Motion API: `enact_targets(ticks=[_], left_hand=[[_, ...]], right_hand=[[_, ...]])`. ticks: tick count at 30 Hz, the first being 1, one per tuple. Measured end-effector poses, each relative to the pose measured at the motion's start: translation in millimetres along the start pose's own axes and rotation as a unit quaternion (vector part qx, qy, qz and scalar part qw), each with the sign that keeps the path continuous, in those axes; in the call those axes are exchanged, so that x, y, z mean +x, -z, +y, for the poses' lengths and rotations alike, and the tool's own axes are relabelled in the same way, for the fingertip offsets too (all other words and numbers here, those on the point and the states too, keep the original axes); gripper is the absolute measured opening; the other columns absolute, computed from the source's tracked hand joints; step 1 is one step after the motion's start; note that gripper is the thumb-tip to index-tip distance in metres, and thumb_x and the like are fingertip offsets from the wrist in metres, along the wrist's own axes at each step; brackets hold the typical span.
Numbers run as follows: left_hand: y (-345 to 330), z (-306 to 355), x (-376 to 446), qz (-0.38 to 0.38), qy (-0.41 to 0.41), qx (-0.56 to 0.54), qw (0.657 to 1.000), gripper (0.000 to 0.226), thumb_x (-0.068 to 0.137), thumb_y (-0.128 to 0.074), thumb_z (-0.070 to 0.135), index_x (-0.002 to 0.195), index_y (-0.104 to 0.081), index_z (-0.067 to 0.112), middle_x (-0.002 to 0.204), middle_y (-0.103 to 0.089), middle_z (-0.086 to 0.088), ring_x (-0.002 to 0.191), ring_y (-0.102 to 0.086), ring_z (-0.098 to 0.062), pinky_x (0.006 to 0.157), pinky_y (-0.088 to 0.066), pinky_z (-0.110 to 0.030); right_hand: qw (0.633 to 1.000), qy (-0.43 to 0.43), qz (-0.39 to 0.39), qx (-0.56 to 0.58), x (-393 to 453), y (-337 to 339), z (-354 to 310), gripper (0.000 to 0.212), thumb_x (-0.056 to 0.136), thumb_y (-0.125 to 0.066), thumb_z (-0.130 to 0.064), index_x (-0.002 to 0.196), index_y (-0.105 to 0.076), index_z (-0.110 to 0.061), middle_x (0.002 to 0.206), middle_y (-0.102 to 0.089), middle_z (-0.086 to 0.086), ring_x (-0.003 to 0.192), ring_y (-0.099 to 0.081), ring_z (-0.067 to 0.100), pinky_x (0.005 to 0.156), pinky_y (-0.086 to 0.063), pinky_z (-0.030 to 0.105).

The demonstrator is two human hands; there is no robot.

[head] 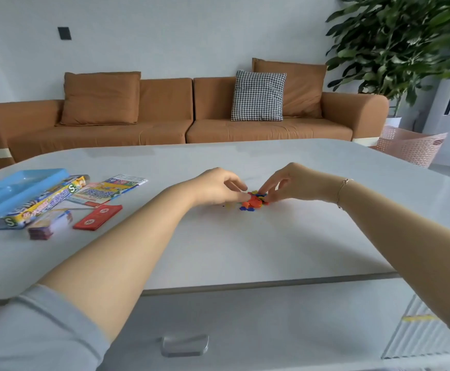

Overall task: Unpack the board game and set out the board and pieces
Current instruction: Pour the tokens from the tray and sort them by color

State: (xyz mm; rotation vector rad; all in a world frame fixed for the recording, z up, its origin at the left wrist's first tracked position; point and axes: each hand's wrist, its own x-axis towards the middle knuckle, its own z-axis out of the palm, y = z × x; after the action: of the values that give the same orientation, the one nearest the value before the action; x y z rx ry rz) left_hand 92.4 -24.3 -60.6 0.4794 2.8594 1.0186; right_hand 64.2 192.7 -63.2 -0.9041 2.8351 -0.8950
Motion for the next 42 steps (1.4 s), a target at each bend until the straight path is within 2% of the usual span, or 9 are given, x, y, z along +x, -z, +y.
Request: enact_targets(ticks=[3,7,13,16,19,24,31,36,42], left_hand=[[-6,3,0,0.018,-0.029,0.041,0.999,0.028,0.072,-0.078,0.04,0.096,-0.072,0.027,0.092,-0.069,0.012,0.067,-0.056,-0.003,0.052,-0.038,-0.011],[-5,3,-2,0.04,-0.047,0.051,0.997,0.015,0.076,-0.078,0.029,0.09,-0.075,0.024,0.058,-0.064,0.021,0.053,-0.054,0.006,0.047,-0.036,-0.006],[3,0,-3,0.065,-0.061,0.075,0.993,0.014,0.076,-0.078,0.022,0.088,-0.075,0.016,0.08,-0.071,0.007,0.074,-0.065,-0.004,0.068,-0.049,-0.016],[11,-5,-5,0.09,-0.043,0.002,0.995,0.022,0.075,-0.079,0.029,0.085,-0.072,0.011,0.082,-0.073,0.0,0.072,-0.064,-0.007,0.063,-0.048,-0.016],[14,-15,-2,0.128,-0.017,-0.136,0.982,0.02,0.078,-0.077,0.014,0.086,-0.065,0.0,0.08,-0.07,-0.012,0.066,-0.063,-0.011,0.068,-0.053,-0.022],[6,-26,6,0.156,0.02,-0.307,0.939,0.029,0.084,-0.067,0.002,0.111,-0.058,0.005,0.087,-0.068,-0.013,0.073,-0.066,-0.014,0.072,-0.057,-0.018],[3,-15,16,0.154,0.03,-0.409,0.899,0.016,0.083,-0.068,0.002,0.099,-0.066,0.0,0.098,-0.069,-0.012,0.087,-0.068,-0.015,0.079,-0.056,-0.019],[-5,-16,28,0.216,0.07,-0.285,0.931,0.025,0.077,-0.077,0.019,0.099,-0.07,0.009,0.102,-0.067,0.001,0.099,-0.056,-0.01,0.087,-0.038,-0.021],[-16,-33,35,0.231,0.063,-0.117,0.964,0.008,0.077,-0.073,0.014,0.085,-0.071,0.014,0.084,-0.068,-0.001,0.084,-0.062,-0.016,0.075,-0.043,-0.019]], right_hand=[[1.0,0.007,0.003,-0.012,-2,2,2,0.018,0.077,-0.075,-0.022,0.094,-0.075,-0.028,0.093,-0.071,0.0,0.08,-0.057,0.014,0.076,-0.05,0.034],[0.999,0.006,0.011,-0.031,-4,3,2,0.015,0.078,-0.074,-0.023,0.092,-0.075,-0.029,0.092,-0.07,-0.001,0.082,-0.061,0.02,0.073,-0.051,0.034],[0.998,0.014,0.025,-0.064,-7,5,-3,0.011,0.078,-0.075,-0.026,0.089,-0.076,-0.025,0.093,-0.07,-0.005,0.084,-0.06,0.015,0.07,-0.046,0.021],[0.998,0.019,0.037,-0.054,-12,11,-11,0.011,0.08,-0.072,-0.029,0.089,-0.075,-0.023,0.094,-0.071,-0.007,0.077,-0.057,0.003,0.068,-0.044,0.013],[0.999,0.028,0.01,-0.046,-14,15,-20,0.015,0.078,-0.073,-0.035,0.087,-0.075,-0.023,0.088,-0.071,-0.008,0.072,-0.057,0.0,0.069,-0.044,0.016],[0.994,0.016,-0.06,-0.086,-11,0,-22,0.024,0.073,-0.075,-0.045,0.093,-0.073,-0.031,0.087,-0.069,-0.01,0.085,-0.062,0.02,0.077,-0.052,0.034],[0.999,0.019,-0.043,-0.001,-15,2,-20,0.014,0.075,-0.077,-0.026,0.088,-0.074,-0.021,0.081,-0.07,-0.004,0.068,-0.057,0.013,0.058,-0.047,0.022],[0.987,-0.035,0.083,0.136,-2,17,-3,0.014,0.077,-0.076,-0.015,0.087,-0.073,-0.006,0.088,-0.073,0.013,0.062,-0.057,0.012,0.057,-0.052,0.022],[0.982,-0.066,0.175,0.035,22,11,12,0.008,0.084,-0.068,-0.016,0.084,-0.065,-0.008,0.084,-0.071,0.009,0.07,-0.065,0.018,0.062,-0.058,0.029]])
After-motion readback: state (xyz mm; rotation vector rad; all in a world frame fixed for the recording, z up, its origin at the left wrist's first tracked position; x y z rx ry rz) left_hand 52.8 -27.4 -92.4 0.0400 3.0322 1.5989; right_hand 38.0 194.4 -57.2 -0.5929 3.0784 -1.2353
